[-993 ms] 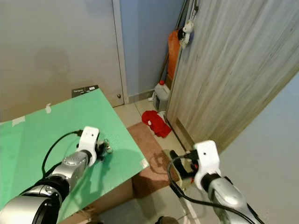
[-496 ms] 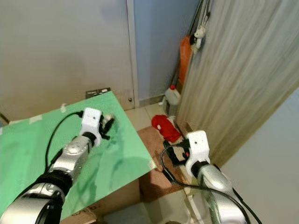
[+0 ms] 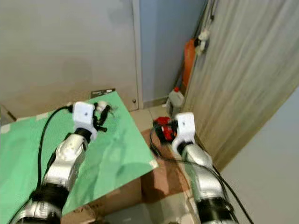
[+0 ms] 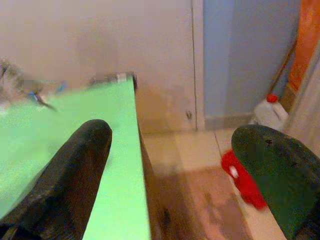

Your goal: Hang keys on a hook

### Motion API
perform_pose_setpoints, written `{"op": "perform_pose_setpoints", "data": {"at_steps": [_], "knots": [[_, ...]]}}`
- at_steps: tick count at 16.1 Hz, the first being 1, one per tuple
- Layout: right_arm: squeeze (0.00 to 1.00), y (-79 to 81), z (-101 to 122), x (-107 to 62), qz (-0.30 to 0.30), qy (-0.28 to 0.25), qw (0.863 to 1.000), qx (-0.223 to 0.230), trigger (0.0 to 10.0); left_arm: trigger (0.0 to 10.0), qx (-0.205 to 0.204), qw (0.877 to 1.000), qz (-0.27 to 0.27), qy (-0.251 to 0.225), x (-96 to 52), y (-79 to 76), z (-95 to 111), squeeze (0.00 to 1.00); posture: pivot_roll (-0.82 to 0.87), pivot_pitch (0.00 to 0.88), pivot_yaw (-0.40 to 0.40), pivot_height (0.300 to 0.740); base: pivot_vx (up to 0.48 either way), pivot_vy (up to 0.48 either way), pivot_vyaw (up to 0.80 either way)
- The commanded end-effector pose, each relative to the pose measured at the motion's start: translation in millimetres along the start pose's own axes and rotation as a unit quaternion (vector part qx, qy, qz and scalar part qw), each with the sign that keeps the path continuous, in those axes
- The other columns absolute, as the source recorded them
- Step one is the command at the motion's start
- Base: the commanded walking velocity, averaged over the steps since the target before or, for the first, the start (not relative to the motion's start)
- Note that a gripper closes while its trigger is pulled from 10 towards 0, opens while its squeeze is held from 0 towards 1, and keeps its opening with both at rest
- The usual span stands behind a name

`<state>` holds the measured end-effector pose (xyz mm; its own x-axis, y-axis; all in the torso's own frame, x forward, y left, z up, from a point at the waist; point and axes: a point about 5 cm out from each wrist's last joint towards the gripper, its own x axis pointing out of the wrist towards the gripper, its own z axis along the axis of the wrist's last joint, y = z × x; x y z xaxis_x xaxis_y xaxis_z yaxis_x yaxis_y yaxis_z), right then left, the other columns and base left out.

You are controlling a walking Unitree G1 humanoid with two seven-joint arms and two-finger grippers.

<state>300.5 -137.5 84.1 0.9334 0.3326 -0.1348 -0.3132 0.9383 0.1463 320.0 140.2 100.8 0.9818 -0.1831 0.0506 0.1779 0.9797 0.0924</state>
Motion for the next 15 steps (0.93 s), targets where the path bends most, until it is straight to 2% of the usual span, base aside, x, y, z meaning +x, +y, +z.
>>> {"op": "perform_pose_setpoints", "data": {"at_steps": [1, 2, 4, 5, 7, 8, 10, 13, 15], "knots": [[0.0, -3.1, 11.6, 4.2, -0.013, -0.039, 0.999, 0.026, 10.0, 0.0, -0.002, 0.997, 0.036, -0.061, -1.3, 8.1, 26.4, 0.0, 0.01, 0.0, 0.036, 0.74, 0.0, 0.0, 0.0], [0.0, -1.9, 19.5, 6.6, -0.016, -0.066, 0.997, 0.029, 10.0, 0.0, -0.006, 0.995, 0.046, -0.083, -5.2, 8.9, 38.7, 0.0, 0.02, 0.0, 0.036, 0.74, 0.0, 0.0, 0.0], [0.0, -2.8, 26.0, 8.5, -0.014, -0.086, 0.996, 0.032, 10.0, 0.0, -0.001, 0.992, 0.053, -0.11, -7.7, 10.4, 56.1, 0.0, 0.03, 0.0, 0.032, 0.74, 0.0, 0.0, 0.0], [0.0, -5.2, 27.6, 8.7, -0.016, -0.095, 0.995, 0.026, 10.0, 0.0, -0.003, 0.993, 0.055, -0.107, -11.7, 11.8, 60.1, 0.0, 0.03, 0.0, 0.029, 0.74, 0.0, 0.0, 0.0], [0.0, -12.2, 26.8, 7.3, -0.022, -0.099, 0.995, 0.022, 10.0, 0.0, -0.004, 0.996, 0.041, -0.078, -23.7, 3.7, 49.2, 0.0, 0.02, 0.0, 0.02, 0.74, 0.0, 0.0, 0.0], [0.0, -15.5, 26.2, 4.8, -0.023, -0.101, 0.994, 0.021, 10.0, 0.0, 0.004, 0.998, 0.015, -0.054, -31.9, -9.1, 37.6, 0.0, 0.02, 0.0, 0.012, 0.74, 0.0, 0.0, 0.0], [0.0, -16.0, 23.6, 2.8, -0.02, -0.099, 0.995, 0.018, 10.0, 0.0, -0.013, 0.999, 0.001, -0.04, -39.4, -17.9, 28.3, 0.0, 0.02, 0.0, -0.002, 0.74, 0.0, 0.0, 0.0], [0.0, -12.0, 21.1, 4.4, -0.008, -0.096, 0.995, 0.015, 10.0, 0.0, -0.026, 0.999, 0.024, -0.038, -38.1, -14.3, 29.4, 0.0, 0.02, 0.0, -0.015, 0.74, 0.0, 0.0, 0.0], [0.0, -9.5, 19.3, 6.5, -0.004, -0.093, 0.996, 0.015, 10.0, 0.0, -0.021, 0.999, 0.02, -0.032, -36.1, -12.6, 29.9, 0.0, 0.02, 0.0, -0.012, 0.74, 0.0, 0.0, 0.0]]}}
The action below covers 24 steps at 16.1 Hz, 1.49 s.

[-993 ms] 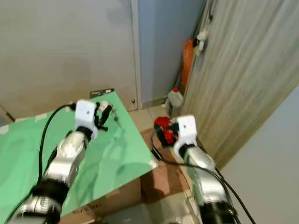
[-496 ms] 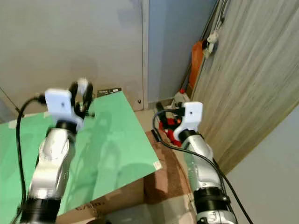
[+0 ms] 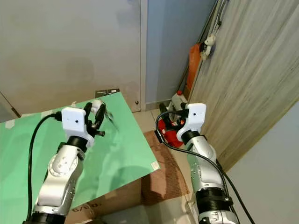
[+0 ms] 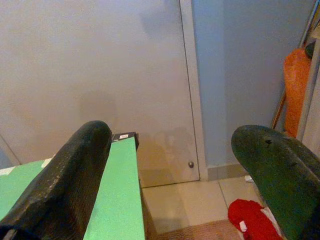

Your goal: Hang keys on a hook

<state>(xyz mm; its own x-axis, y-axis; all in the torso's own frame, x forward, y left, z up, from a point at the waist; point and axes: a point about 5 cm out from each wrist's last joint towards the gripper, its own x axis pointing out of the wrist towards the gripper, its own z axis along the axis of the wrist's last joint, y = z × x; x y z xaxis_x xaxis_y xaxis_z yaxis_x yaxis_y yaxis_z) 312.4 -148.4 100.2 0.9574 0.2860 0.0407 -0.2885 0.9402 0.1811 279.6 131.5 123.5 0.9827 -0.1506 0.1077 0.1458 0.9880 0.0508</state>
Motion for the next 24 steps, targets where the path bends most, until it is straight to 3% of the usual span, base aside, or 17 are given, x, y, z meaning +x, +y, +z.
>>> {"op": "perform_pose_setpoints", "data": {"at_steps": [1, 6, 24], "knots": [[0.0, 3.3, -1.2, 2.0, 0.009, 0.0, 1.0, -0.003, 10.0, 0.0, 0.001, 1.0, 0.003, 0.002, 2.1, 2.1, 2.8, 0.0, 0.02, 0.0, -0.008, 0.74, 0.0, 0.0, 0.0], [0.0, 8.2, -5.0, 7.8, 0.01, 0.009, 1.0, 0.003, 10.0, 0.0, -0.014, 1.0, -0.01, -0.002, 14.9, 9.8, 6.6, 0.0, 0.02, 0.0, 0.015, 0.74, 0.0, 0.0, 0.0], [0.0, -3.0, -12.2, 1.7, -0.012, 0.03, 0.999, 0.011, 10.0, 0.0, -0.057, 0.995, -0.077, -0.041, 24.9, -14.9, 30.1, 0.0, -0.02, 0.0, 0.028, 0.74, 0.0, 0.0, 0.0]]}}
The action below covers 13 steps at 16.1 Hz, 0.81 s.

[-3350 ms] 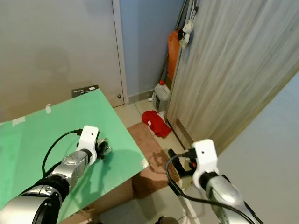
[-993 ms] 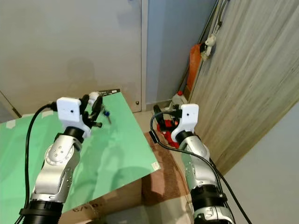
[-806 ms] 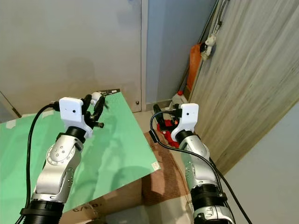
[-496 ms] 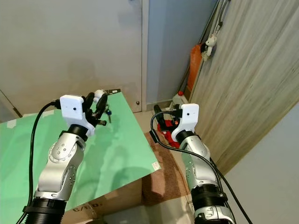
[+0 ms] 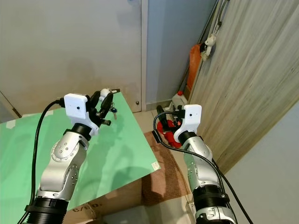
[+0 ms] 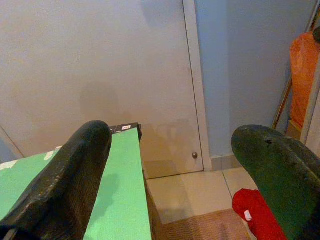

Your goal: Hang keys on a hook

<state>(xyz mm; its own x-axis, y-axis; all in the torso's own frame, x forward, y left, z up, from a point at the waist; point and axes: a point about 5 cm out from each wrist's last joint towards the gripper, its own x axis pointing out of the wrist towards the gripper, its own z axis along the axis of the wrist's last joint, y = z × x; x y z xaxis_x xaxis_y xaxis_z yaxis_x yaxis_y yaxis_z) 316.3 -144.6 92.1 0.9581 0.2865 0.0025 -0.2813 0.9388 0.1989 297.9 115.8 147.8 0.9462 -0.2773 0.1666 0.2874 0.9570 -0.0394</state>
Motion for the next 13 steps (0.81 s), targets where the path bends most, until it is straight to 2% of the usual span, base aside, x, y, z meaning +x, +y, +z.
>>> {"op": "perform_pose_setpoints", "data": {"at_steps": [1, 4, 12, 13], "knots": [[0.0, -4.6, -3.9, -3.2, -0.01, 0.011, 1.0, 0.002, 10.0, 0.0, -0.003, 1.0, -0.014, -0.011, 3.0, -5.0, 7.1, 0.0, -0.02, 0.0, 0.029, 0.74, 0.0, 0.0, 0.0], [0.0, -7.4, -4.7, -4.6, -0.015, 0.014, 1.0, 0.003, 10.0, 0.0, -0.002, 1.0, -0.023, -0.012, 4.2, -9.1, 8.6, 0.0, -0.03, 0.0, 0.032, 0.74, -0.27, 0.0, 0.0], [0.0, -8.6, -6.5, -4.1, -0.019, 0.024, 1.0, 0.005, 10.0, 0.0, -0.003, 1.0, -0.02, -0.01, 5.7, -7.8, 9.4, 0.0, -0.03, 0.0, 0.031, 0.74, -0.301, 0.0, 0.0], [0.0, -8.9, -7.1, -4.3, -0.02, 0.027, 0.999, 0.004, 10.0, 0.0, -0.006, 1.0, -0.02, -0.009, 5.9, -7.7, 9.0, 0.0, -0.03, 0.0, 0.031, 0.74, 0.0, 0.0, 0.0]]}}
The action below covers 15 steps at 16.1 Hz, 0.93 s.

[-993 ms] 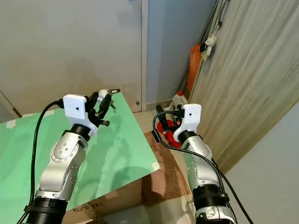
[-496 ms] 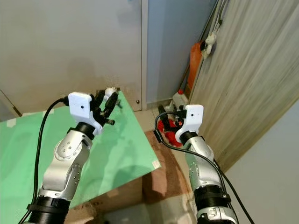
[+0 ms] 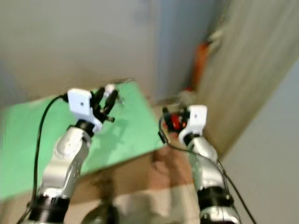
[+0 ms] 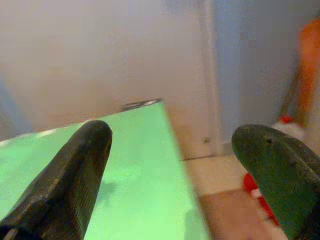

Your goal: Hang keys on a hook

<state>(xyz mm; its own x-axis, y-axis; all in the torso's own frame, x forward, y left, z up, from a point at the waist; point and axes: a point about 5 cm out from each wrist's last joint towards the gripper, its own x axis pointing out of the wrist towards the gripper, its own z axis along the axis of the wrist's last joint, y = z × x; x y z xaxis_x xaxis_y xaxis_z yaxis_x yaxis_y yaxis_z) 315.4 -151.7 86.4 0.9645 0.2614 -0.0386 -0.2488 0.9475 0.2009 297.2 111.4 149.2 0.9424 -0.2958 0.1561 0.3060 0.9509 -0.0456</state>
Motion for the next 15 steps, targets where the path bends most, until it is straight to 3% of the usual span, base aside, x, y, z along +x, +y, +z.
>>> {"op": "perform_pose_setpoints", "data": {"at_steps": [1, 9, 11, 15], "knots": [[0.0, -1.5, -3.3, -1.4, -0.004, 0.011, 1.0, 0.002, 10.0, 0.0, -0.004, 1.0, -0.011, -0.015, 5.1, -3.1, 7.9, 0.0, -0.03, 0.0, 0.034, 0.74, 0.0, 0.0, 0.0], [0.0, -3.8, -4.4, -3.8, -0.006, 0.017, 1.0, -0.004, 10.0, 0.0, 0.013, 1.0, -0.021, -0.001, 10.5, -1.4, 3.8, 0.0, -0.04, 0.0, 0.043, 0.74, 0.0, 0.0, 0.0], [0.0, 1.8, -3.7, -2.7, 0.015, 0.021, 1.0, -0.001, 10.0, 0.0, 0.022, 0.999, -0.036, 0.009, 16.7, -1.6, 4.1, 0.0, -0.04, 0.0, 0.045, 0.74, 0.0, 0.0, 0.0], [0.0, 15.9, 1.0, -7.9, 0.116, 0.044, 0.992, -0.001, 10.0, 0.0, 0.036, 0.998, -0.039, 0.024, 37.9, 3.2, 2.2, 0.0, -0.04, 0.0, 0.048, 0.74, 0.0, 0.0, 0.0]]}}
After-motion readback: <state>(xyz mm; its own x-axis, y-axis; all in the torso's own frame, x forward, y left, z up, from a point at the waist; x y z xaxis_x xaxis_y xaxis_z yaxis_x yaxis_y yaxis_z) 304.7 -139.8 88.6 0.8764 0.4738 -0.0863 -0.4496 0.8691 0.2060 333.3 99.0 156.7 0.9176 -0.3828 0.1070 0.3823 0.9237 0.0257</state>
